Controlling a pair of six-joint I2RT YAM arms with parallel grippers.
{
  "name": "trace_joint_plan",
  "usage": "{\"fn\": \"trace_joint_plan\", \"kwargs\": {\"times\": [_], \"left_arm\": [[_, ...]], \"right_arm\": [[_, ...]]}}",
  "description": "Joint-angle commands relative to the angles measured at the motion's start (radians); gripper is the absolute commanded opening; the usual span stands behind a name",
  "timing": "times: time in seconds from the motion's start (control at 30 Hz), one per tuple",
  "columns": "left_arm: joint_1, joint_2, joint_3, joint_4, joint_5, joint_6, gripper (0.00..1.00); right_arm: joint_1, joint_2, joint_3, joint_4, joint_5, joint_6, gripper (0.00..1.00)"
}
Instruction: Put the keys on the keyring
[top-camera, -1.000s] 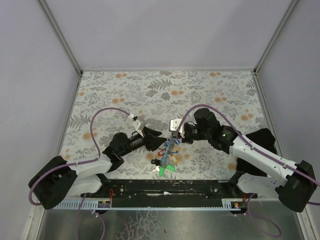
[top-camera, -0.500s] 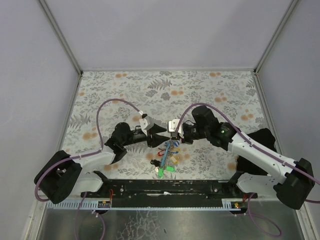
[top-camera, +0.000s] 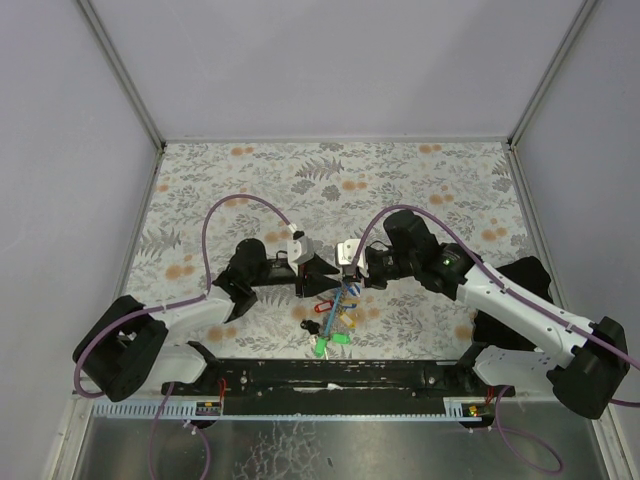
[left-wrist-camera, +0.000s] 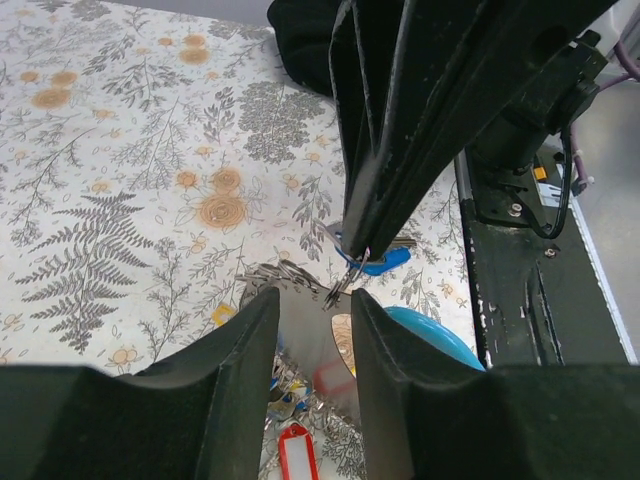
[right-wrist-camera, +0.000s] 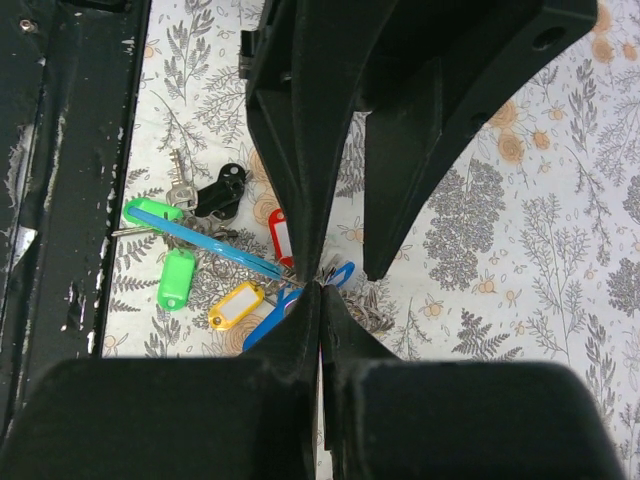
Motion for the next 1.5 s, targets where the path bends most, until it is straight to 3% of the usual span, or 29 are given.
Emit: {"fn": "trace_joint_plan", "kwargs": {"times": [0.0,0.13,0.5,0.7,0.93,1.2,1.47], "left_arm": [[0.006,0.014,0.041,0.019,0.059,0.003,0.33],[0.005,0.025,0.049,0.021,0.073,-0.003,0.28],[0.003,0.025,0.051,0.041,0.111,-0.026,0.00],[0.004,-0.010,0.012,0.056,-0.025,-0.079,0.00],[0.004,-0.062,-0.028,0.083,-0.265,-0.238,0.00],[0.003,-0.089,-0.055,0.138,-0.422,-0.406,0.00],[0.004,-0.088,0.007,-0.057,-0.557,-0.341,0.04]], "right_arm": [[0.009,-0.003,0.058,0.022,-0.050,-0.014,0.00],[0.009,-0.005,0.060,0.018,-0.060,-0.014,0.00],[0.009,-0.003,0.060,0.014,-0.050,-0.012,0.00],[0.009,-0.060,0.016,0.030,0.022,0.023,0.00],[0.009,-0.103,-0.060,0.056,0.069,0.063,0.00],[0.009,-0.084,-0.106,0.156,0.056,0.094,0.00],[0.007,0.020,-0.097,0.257,0.153,0.124,0.00]]}}
